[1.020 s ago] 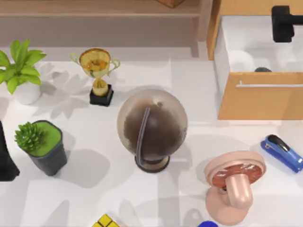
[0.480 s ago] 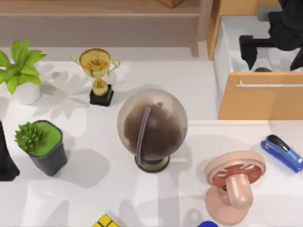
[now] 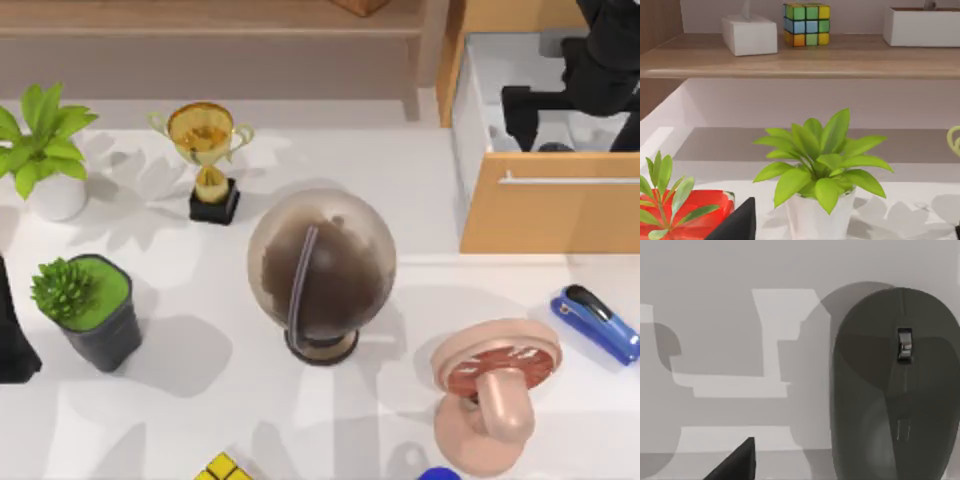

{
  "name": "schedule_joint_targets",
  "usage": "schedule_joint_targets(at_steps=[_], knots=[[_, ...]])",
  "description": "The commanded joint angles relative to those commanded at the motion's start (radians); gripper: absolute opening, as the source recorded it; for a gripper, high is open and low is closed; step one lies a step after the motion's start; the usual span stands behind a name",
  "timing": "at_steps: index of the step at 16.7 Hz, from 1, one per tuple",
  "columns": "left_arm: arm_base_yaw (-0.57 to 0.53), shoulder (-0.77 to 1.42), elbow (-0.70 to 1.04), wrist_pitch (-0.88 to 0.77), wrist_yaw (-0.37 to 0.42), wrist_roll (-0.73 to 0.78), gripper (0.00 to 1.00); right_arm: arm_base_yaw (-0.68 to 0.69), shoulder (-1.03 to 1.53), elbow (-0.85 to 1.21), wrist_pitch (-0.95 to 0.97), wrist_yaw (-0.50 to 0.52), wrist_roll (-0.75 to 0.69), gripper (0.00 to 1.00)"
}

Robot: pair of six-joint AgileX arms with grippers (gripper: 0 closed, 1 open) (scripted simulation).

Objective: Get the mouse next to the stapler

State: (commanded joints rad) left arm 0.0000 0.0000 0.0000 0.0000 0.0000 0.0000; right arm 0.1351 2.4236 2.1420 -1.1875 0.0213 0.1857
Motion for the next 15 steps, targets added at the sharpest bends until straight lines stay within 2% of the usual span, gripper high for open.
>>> schedule_joint_targets(at_steps=[15], knots=[[0.000,0.000,0.000,0.000,0.000,0.000,1.00,0.004,0.010,-0.023,0.028,0.005,0.007,1.00]])
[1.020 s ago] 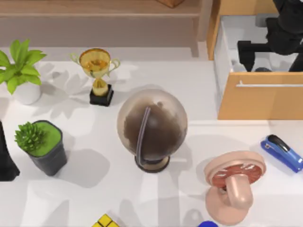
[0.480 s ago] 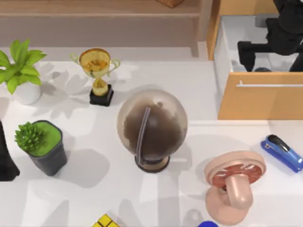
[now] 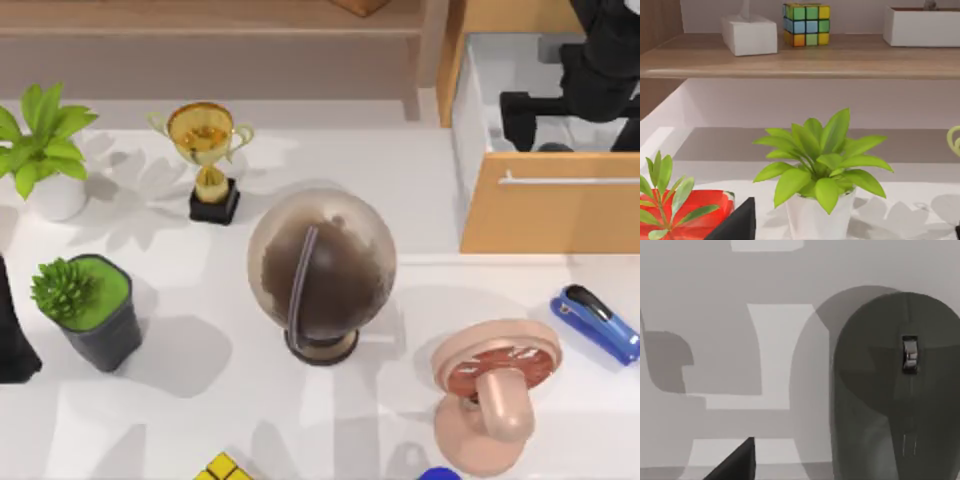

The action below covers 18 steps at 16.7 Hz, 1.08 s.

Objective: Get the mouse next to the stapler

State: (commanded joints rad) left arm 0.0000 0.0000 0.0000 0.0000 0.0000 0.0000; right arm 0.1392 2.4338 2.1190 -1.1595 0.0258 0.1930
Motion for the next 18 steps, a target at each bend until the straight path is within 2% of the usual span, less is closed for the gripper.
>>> schedule_joint_targets(at_steps=[13,18], knots=[[0.000,0.000,0.000,0.000,0.000,0.000,1.00,-0.005,0.020,-0.039,0.065,-0.005,-0.007,1.00],[0.000,0.000,0.000,0.000,0.000,0.000,1.00,-0.005,0.020,-0.039,0.065,-0.005,-0.007,0.62]])
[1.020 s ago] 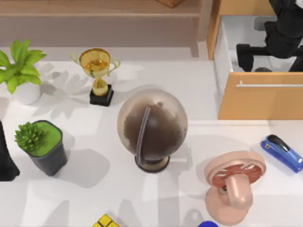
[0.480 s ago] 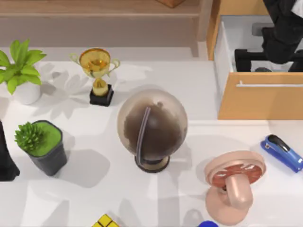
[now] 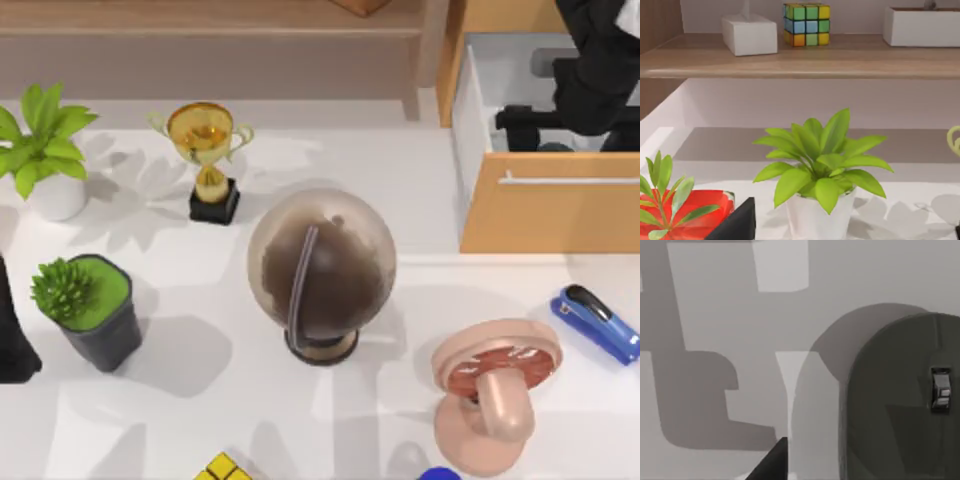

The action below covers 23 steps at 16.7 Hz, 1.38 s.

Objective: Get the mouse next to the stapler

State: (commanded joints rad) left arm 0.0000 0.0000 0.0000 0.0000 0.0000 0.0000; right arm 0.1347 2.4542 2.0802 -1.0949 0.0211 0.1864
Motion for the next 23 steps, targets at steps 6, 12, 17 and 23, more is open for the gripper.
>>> schedule_joint_targets(at_steps=[6,12,17,23], knots=[[0.000,0.000,0.000,0.000,0.000,0.000,1.00,0.000,0.000,0.000,0.000,0.000,0.000,0.17],[0.000,0.000,0.000,0.000,0.000,0.000,1.00,0.000,0.000,0.000,0.000,0.000,0.000,0.00],[0.000,0.000,0.000,0.000,0.000,0.000,1.00,0.001,-0.001,0.000,0.000,0.000,0.001,0.00],[0.000,0.000,0.000,0.000,0.000,0.000,1.00,0.000,-0.137,-0.016,-0.064,0.032,0.015,0.00]])
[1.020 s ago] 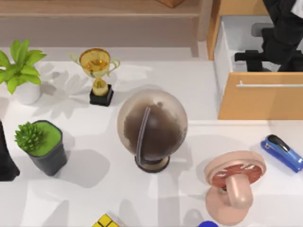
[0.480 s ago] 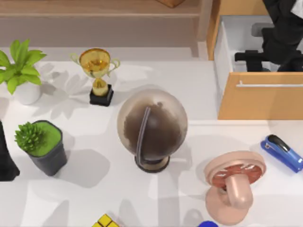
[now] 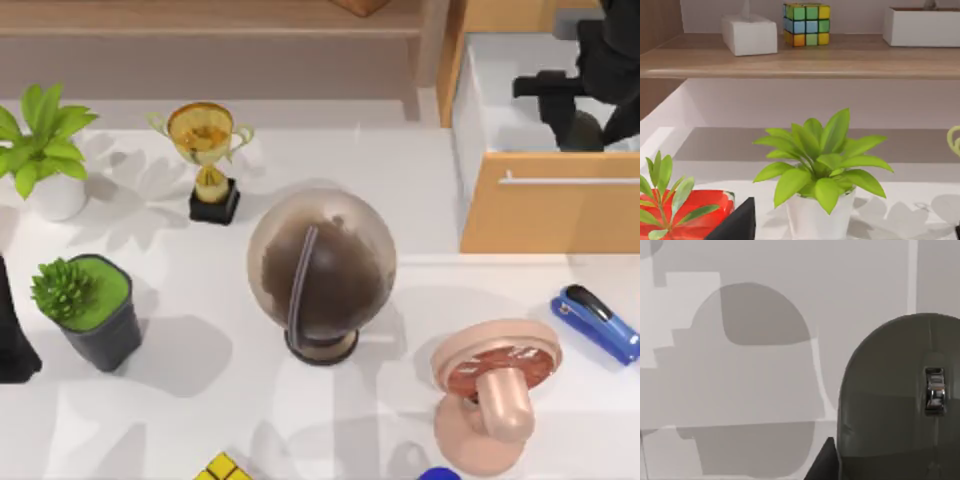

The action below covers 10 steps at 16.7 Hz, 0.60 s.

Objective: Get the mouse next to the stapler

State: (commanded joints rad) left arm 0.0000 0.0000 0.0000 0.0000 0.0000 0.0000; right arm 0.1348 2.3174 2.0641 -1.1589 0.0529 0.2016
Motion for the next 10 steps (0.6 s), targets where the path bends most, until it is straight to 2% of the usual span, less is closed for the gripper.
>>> schedule_joint_targets(at_steps=[6,10], knots=[[0.000,0.000,0.000,0.000,0.000,0.000,1.00,-0.048,-0.381,-0.003,-0.046,0.015,-0.011,0.00],[0.000,0.000,0.000,0.000,0.000,0.000,1.00,-0.058,-0.543,-0.070,-0.068,0.006,-0.034,0.00]])
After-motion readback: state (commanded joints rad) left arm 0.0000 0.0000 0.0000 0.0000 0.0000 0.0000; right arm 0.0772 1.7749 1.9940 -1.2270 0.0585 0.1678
